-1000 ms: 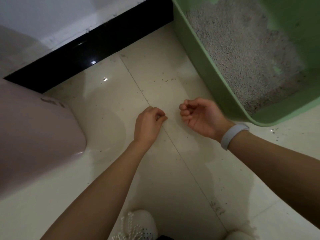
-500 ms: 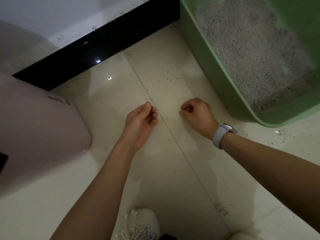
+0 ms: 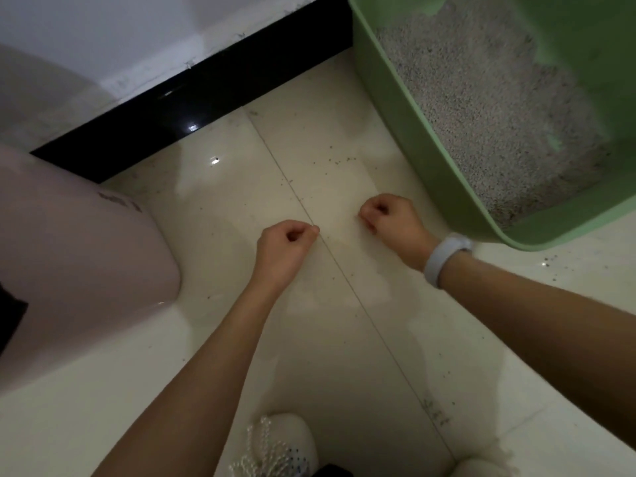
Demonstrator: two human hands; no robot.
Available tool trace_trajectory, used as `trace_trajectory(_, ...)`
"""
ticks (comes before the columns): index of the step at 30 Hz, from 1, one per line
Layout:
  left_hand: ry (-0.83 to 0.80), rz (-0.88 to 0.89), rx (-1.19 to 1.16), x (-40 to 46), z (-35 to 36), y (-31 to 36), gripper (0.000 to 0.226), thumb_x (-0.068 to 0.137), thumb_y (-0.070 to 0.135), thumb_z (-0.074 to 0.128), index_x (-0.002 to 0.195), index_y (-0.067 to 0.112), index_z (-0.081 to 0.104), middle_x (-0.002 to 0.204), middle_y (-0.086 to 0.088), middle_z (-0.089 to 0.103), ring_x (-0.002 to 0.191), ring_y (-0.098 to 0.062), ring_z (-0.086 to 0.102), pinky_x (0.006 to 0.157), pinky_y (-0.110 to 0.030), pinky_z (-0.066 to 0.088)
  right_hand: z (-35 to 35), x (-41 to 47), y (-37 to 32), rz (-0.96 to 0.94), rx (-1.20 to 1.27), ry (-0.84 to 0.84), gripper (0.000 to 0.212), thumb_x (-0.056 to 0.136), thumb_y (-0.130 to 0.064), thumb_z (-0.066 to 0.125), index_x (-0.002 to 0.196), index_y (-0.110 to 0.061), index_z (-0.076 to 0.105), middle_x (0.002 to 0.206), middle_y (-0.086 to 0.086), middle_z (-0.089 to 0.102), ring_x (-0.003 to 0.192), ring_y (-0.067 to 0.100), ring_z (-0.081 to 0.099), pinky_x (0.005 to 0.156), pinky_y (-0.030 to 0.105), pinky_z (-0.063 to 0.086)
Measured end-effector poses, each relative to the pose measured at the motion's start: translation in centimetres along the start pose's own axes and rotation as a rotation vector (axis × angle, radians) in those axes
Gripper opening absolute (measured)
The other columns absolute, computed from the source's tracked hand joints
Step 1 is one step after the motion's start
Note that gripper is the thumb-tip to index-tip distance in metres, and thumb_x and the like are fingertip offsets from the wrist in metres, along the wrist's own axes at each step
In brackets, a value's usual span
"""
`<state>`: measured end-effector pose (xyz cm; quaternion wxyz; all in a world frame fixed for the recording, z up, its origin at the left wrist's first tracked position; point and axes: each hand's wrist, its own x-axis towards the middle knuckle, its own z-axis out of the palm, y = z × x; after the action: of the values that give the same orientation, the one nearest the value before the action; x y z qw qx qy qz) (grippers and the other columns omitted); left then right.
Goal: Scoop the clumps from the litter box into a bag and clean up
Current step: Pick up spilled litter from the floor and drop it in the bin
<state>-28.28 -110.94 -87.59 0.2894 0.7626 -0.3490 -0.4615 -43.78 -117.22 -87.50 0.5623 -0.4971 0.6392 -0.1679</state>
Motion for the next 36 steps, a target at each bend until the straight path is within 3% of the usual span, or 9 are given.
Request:
trace_trajectory(3, 0.008, 0.140, 0.155, 0.3, 1.1, 0.1, 0.007, 0.081, 0.015, 0.067, 0.086, 0.011, 0.071, 0.065, 0.011, 0.053, 0.060, -0.002, 0.047, 0.059, -0.007, 0.034, -2.0, -1.3, -1.9, 0.263, 0.743, -0.266, 0.021, 0.090, 0.006, 0.042, 0.076, -0.004, 0.054, 0.068, 0.005, 0.055, 0.055, 0.008, 0.052, 0.050, 0.012, 0.045)
trace_trajectory(7, 0.015, 0.265, 0.306, 0.6, 1.9, 0.1, 0.016, 0.079, 0.011, 0.070, 0.094, 0.006, 0.070, 0.063, 0.011, 0.042, 0.066, -0.012, 0.044, 0.062, -0.017, 0.028, -3.2, -3.0, -2.1, 0.350, 0.917, -0.453, 0.021, 0.068, -0.003, 0.040, 0.065, -0.006, 0.060, 0.060, 0.004, 0.052, 0.049, 0.011, 0.046, 0.043, 0.016, 0.038)
trace_trajectory(10, 0.031, 0.307, 0.349, 0.4, 2.1, -0.3, 0.016, 0.078, 0.010, 0.071, 0.093, 0.004, 0.070, 0.068, 0.005, 0.045, 0.070, -0.013, 0.045, 0.065, -0.017, 0.029, -2.9, -3.3, -0.9, 0.358, 0.781, -0.359, 0.029, 0.069, -0.007, 0.037, 0.051, -0.008, 0.060, 0.055, 0.004, 0.049, 0.046, 0.012, 0.041, 0.043, 0.019, 0.030)
trace_trajectory(14, 0.059, 0.337, 0.382, 0.4, 2.3, -0.5, 0.011, 0.079, 0.011, 0.070, 0.087, 0.002, 0.071, 0.075, -0.005, 0.055, 0.070, -0.014, 0.047, 0.065, -0.017, 0.029, -2.4, -3.6, 1.8, 0.212, 0.288, -0.111, 0.019, 0.086, 0.000, 0.051, 0.069, -0.005, 0.061, 0.060, 0.005, 0.049, 0.052, 0.013, 0.041, 0.050, 0.020, 0.031)
trace_trajectory(17, 0.050, 0.359, 0.431, 0.4, 2.5, -1.0, 0.012, 0.084, 0.013, 0.065, 0.088, 0.003, 0.070, 0.086, -0.012, 0.062, 0.079, -0.024, 0.056, 0.069, -0.021, 0.033, -2.5, -4.2, 3.9, -0.001, -0.219, -0.095, 0.007, 0.085, -0.008, 0.060, 0.081, -0.009, 0.065, 0.074, 0.002, 0.059, 0.068, 0.012, 0.050, 0.060, 0.017, 0.039)
trace_trajectory(20, 0.041, 0.351, 0.477, 0.5, 2.5, -1.1, 0.013, 0.088, 0.015, 0.061, 0.091, 0.004, 0.068, 0.089, -0.008, 0.061, 0.082, -0.020, 0.054, 0.070, -0.021, 0.031, -2.4, -4.7, 5.0, -0.165, -0.488, -0.135, 0.011, 0.084, -0.011, 0.062, 0.092, -0.003, 0.064, 0.092, 0.008, 0.060, 0.079, 0.014, 0.050, 0.070, 0.017, 0.035)
trace_trajectory(25, 0.045, 0.071, -0.041, 0.0, 1.7, 0.2, 0.006, 0.090, 0.014, 0.058, 0.088, 0.009, 0.062, 0.067, 0.007, 0.046, 0.060, -0.004, 0.041, 0.059, -0.015, 0.035, -1.9, -4.9, 5.5, -0.287, -0.658, -0.136, 0.015, 0.088, -0.013, 0.059, 0.096, -0.001, 0.061, 0.099, 0.013, 0.056, 0.090, 0.025, 0.052, 0.074, 0.023, 0.033)
trace_trajectory(32, -0.250, -0.263, -0.939, -2.6, -1.2, 0.0, 0.019, 0.094, 0.010, 0.046, 0.076, 0.009, 0.054, 0.068, -0.002, 0.056, 0.061, -0.009, 0.054, 0.057, -0.017, 0.048, -0.8, -5.0, 6.2, -0.361, -0.798, -0.117, 0.013, 0.090, -0.001, 0.045, 0.093, 0.003, 0.057, 0.101, 0.019, 0.053, 0.093, 0.033, 0.049, 0.080, 0.040, 0.041)
trace_trajectory(36, -0.306, -0.302, -1.062, -3.4, -2.3, -0.5, 0.014, 0.078, 0.005, 0.052, 0.069, 0.008, 0.063, 0.069, -0.005, 0.061, 0.063, -0.013, 0.059, 0.059, -0.019, 0.052, -0.9, -4.9, 4.1, -0.088, -0.331, -0.112, 0.013, 0.091, -0.002, 0.049, 0.082, -0.005, 0.058, 0.082, 0.006, 0.057, 0.071, 0.014, 0.053, 0.066, 0.019, 0.037)
